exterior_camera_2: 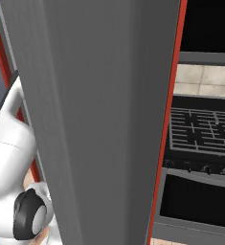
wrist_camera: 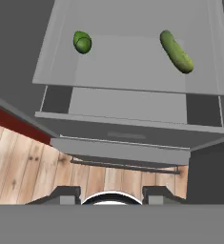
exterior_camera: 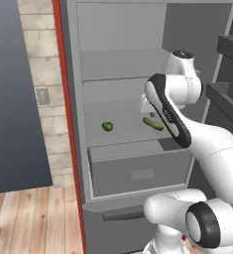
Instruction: Place the mustard and mayonnaise from the counter to the top shelf of the fridge. If the existing items in the fridge are on the top shelf, move them to other shelves.
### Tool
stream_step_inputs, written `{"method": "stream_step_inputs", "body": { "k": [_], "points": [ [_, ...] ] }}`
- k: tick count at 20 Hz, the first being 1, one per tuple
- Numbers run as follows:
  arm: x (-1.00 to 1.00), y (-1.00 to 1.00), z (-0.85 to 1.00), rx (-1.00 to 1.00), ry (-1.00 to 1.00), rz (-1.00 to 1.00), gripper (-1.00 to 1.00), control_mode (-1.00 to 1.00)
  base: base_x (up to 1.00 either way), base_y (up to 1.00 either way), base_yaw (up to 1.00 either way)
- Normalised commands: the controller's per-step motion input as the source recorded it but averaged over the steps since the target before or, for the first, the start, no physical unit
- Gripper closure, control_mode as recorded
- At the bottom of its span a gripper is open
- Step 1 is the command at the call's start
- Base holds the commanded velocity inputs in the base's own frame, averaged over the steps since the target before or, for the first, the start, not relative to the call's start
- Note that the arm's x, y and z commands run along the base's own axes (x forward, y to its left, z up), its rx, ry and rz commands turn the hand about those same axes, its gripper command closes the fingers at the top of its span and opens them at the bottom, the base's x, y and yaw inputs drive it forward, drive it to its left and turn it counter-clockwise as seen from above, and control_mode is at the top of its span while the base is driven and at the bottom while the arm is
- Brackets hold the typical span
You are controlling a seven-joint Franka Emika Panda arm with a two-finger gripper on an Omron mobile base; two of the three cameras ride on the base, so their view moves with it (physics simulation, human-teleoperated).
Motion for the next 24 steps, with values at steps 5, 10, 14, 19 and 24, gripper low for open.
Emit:
{"method": "stream_step_inputs", "body": {
  "k": [5,10,14,19,24],
  "points": [
    [-0.27,0.34,0.00,0.00,0.00,0.01,-1.00,-1.00,0.00,0.00,0.00],
    [-0.64,0.62,0.00,0.00,0.00,0.00,-1.00,-1.00,0.00,0.00,0.00],
    [-0.98,0.21,0.00,0.00,0.00,0.00,-1.00,-1.00,0.00,0.00,0.00],
    [-1.00,0.00,0.00,0.00,-0.06,-0.01,-1.00,-1.00,0.00,0.00,0.00],
    [-0.69,0.00,0.00,0.00,-0.07,-0.01,-1.00,-1.00,0.00,0.00,0.00]
  ]
}}
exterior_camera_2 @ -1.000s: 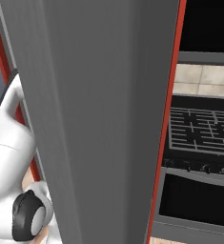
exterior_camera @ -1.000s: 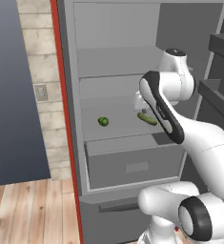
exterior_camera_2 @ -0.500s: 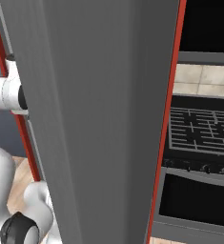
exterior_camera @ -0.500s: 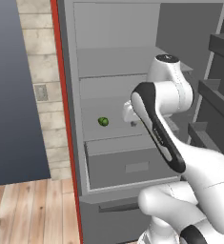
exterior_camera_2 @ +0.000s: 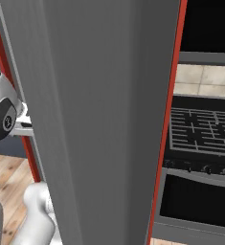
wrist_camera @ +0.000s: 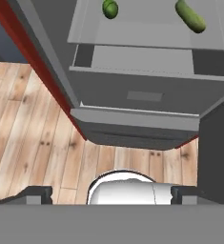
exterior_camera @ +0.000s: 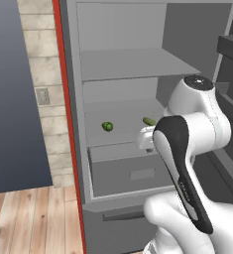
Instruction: Place the mustard and mayonnaise from the counter to the top shelf of the fridge. If the existing items in the fridge are on the top shelf, move them to other shelves.
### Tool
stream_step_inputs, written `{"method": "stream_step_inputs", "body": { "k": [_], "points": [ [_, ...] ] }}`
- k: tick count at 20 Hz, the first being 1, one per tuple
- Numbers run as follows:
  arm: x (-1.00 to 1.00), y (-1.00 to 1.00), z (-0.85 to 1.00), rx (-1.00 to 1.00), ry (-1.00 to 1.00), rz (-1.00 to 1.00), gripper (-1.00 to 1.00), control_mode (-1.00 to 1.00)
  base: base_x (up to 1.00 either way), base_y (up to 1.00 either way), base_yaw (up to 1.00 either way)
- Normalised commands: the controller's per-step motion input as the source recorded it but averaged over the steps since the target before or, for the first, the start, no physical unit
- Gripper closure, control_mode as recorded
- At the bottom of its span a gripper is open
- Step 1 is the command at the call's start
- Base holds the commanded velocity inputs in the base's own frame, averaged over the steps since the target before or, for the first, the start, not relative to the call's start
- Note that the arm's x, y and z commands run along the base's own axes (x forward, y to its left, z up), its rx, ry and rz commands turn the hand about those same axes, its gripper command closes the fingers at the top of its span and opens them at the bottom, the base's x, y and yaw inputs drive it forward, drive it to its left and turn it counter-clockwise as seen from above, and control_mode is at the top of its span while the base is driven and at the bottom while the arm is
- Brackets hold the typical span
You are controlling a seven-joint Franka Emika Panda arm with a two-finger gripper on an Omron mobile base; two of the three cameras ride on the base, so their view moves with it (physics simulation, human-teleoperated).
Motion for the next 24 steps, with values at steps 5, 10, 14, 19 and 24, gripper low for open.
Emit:
{"method": "stream_step_inputs", "body": {
  "k": [5,10,14,19,24],
  "points": [
    [-0.09,0.02,0.00,0.00,0.00,0.02,-1.00,-1.00,0.00,0.00,0.00],
    [0.00,0.00,0.00,0.00,0.00,0.00,-1.00,1.00,-0.45,0.26,0.17],
    [0.00,0.00,0.00,0.00,0.00,0.00,-1.00,1.00,-0.65,0.27,0.15],
    [0.00,0.00,0.00,0.00,0.00,0.00,-1.00,1.00,-0.82,0.21,0.11],
    [0.00,0.00,0.00,0.00,0.00,0.00,-1.00,1.00,-0.87,0.27,0.12]
  ]
}}
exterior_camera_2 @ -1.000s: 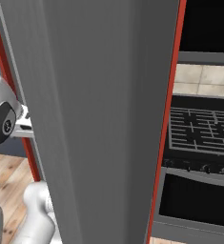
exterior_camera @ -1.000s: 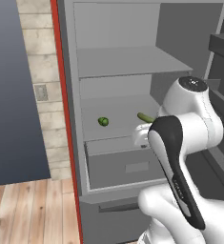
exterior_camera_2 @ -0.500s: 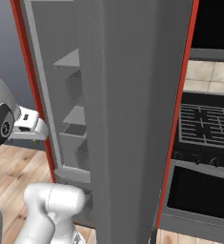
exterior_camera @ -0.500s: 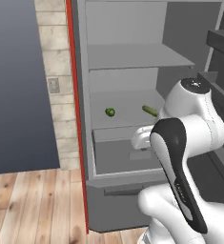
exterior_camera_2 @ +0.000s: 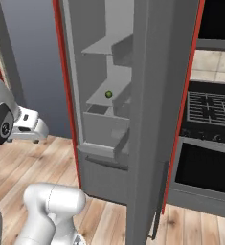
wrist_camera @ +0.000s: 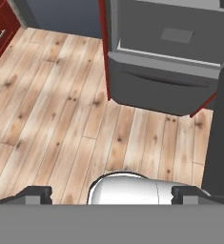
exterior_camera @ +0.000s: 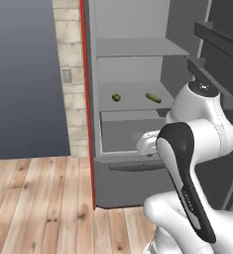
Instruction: Place the mustard and mayonnaise from the counter to the top shelf of the fridge. If the existing items in the fridge are on the top shelf, move them to other shelves.
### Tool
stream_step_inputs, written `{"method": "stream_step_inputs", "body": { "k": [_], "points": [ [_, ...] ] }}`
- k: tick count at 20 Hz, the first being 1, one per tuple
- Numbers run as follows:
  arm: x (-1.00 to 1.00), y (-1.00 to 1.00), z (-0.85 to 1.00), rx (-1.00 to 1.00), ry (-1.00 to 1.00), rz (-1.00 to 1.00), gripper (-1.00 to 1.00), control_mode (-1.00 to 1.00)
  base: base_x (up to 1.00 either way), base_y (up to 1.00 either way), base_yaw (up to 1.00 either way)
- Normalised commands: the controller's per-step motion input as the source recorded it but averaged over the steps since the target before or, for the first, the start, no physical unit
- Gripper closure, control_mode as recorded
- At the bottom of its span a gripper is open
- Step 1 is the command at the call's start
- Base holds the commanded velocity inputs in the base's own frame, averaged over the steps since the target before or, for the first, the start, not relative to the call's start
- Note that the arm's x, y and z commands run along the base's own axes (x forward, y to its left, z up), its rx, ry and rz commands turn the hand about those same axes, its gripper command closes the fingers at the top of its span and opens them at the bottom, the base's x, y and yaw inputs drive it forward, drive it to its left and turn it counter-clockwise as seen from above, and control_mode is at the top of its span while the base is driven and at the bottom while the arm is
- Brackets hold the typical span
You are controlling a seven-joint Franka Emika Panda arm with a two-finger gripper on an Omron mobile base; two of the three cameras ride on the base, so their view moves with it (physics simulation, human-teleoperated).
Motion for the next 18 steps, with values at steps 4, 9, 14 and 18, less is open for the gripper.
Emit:
{"method": "stream_step_inputs", "body": {
  "k": [4,9,14,18],
  "points": [
    [0.00,0.00,0.00,0.00,0.00,0.00,-1.00,1.00,-0.87,0.26,0.12],
    [0.00,0.00,0.00,0.00,0.00,0.00,-1.00,1.00,-0.85,0.21,0.10],
    [0.00,0.00,0.00,0.00,0.00,0.00,-1.00,1.00,-0.85,0.19,0.08],
    [0.00,0.00,0.00,0.00,0.00,0.00,-1.00,1.00,-0.79,0.18,0.08]
  ]
}}
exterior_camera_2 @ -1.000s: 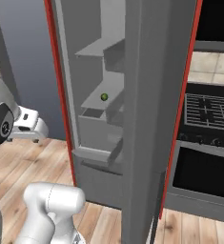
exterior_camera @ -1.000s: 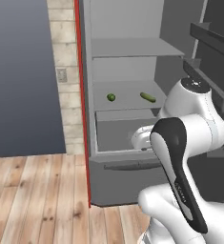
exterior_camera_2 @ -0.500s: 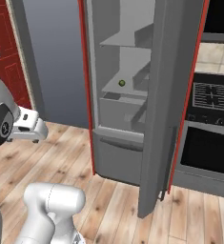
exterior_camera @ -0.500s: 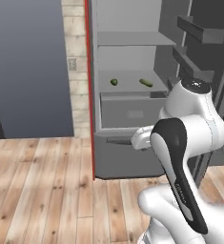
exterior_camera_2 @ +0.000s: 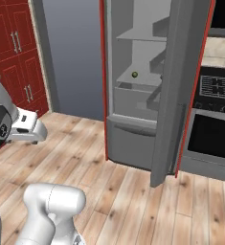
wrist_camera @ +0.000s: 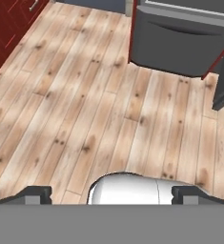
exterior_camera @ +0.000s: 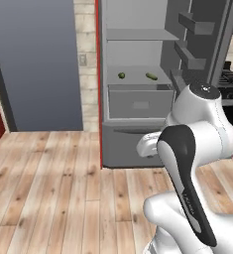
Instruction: Place the mustard and mayonnaise from the counter to the top shelf of the fridge. If the existing items in the fridge are on the top shelf, move them to other shelves.
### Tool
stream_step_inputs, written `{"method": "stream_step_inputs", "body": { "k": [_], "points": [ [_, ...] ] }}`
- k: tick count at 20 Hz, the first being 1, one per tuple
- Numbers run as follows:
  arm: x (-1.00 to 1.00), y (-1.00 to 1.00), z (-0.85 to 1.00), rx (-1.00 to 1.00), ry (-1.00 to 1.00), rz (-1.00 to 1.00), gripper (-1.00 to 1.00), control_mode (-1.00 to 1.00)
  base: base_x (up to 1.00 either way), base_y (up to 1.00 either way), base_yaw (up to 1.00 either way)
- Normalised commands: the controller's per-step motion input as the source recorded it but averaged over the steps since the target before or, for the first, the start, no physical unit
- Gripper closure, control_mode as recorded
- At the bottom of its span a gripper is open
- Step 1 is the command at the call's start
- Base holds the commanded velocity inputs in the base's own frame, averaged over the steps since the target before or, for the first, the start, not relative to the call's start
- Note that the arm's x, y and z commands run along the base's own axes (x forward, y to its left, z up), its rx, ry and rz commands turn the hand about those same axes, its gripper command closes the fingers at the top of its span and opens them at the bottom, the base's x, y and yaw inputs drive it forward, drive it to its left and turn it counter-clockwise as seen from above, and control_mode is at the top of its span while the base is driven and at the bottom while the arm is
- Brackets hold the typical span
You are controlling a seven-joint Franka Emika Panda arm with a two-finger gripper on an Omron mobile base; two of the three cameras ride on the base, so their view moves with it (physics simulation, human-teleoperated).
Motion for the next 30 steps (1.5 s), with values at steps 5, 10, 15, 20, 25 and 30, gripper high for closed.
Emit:
{"method": "stream_step_inputs", "body": {
  "k": [5,10,15,20,25,30],
  "points": [
    [0.00,0.00,0.00,0.00,0.00,0.00,-1.00,1.00,-0.67,0.07,0.06],
    [0.00,0.00,0.00,0.00,0.00,0.00,-1.00,1.00,-0.63,0.00,-0.13],
    [0.00,0.00,0.00,0.00,0.00,0.00,-1.00,1.00,-0.65,0.00,-0.40],
    [0.00,0.00,0.00,0.00,0.00,0.00,-1.00,1.00,-0.82,0.00,-0.48],
    [0.00,0.00,0.00,0.00,0.00,0.00,-1.00,1.00,-1.00,-0.07,-0.62],
    [0.00,0.00,0.00,0.00,0.00,0.00,-1.00,1.00,-0.89,-0.01,-0.68]
  ]
}}
